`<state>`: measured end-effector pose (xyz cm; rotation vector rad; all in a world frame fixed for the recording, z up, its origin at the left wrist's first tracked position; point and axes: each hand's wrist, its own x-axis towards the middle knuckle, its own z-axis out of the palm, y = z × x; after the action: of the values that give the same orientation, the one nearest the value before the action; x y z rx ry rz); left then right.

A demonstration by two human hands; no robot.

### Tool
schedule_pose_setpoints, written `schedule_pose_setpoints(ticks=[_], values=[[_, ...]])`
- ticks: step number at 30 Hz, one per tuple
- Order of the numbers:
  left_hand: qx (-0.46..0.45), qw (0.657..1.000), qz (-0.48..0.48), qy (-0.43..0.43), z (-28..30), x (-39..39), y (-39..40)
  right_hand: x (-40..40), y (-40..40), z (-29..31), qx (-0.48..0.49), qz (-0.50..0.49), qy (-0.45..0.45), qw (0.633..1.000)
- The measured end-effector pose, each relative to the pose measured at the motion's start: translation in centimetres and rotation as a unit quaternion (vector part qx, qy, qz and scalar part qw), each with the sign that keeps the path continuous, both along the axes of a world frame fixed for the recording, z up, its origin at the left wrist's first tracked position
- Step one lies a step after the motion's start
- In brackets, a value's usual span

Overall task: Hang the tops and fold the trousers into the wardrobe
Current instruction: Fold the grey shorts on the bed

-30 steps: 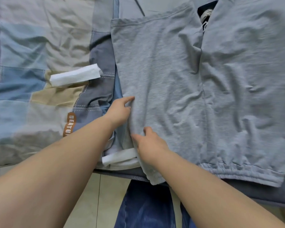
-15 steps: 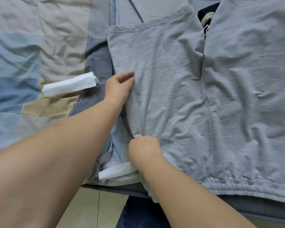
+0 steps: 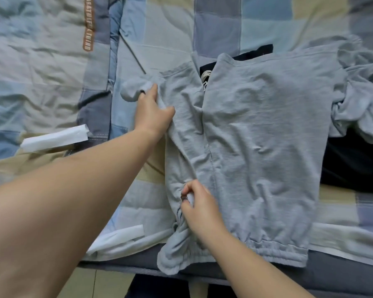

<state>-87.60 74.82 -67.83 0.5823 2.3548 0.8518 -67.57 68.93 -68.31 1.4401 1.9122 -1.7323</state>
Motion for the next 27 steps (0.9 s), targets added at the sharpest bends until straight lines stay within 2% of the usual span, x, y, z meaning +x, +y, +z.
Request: schedule_pose_setpoints(ticks=[7, 13, 17, 24, 27], values=[[-0.02, 0.986, -0.119, 0.117, 2.2, 6.5, 6.7, 8.1, 5.4, 0.5, 0.01, -0.047, 0.033, 0.998], [-0.01, 0.962, -0.242, 0.125, 2.9, 14.9, 14.7, 16.3, 10.6, 0.0, 0.015, -0.179, 0.065, 0.982], [-0.035, 0.942, -0.311, 0.124, 2.5, 20.5, 18.6, 21.3, 13.2, -0.8, 0.027, -0.237, 0.044, 0.97], [-0.083, 0.919, -0.359, 0.14, 0.4, 25.5, 21.0, 25.8, 13.0, -3.2, -0.03, -0.329, -0.018, 0.944], [-0.073, 0.911, -0.388, 0.119, -0.5, 25.7, 21.6, 27.1, 12.0, -4.2, -0.117, -0.286, -0.016, 0.951]])
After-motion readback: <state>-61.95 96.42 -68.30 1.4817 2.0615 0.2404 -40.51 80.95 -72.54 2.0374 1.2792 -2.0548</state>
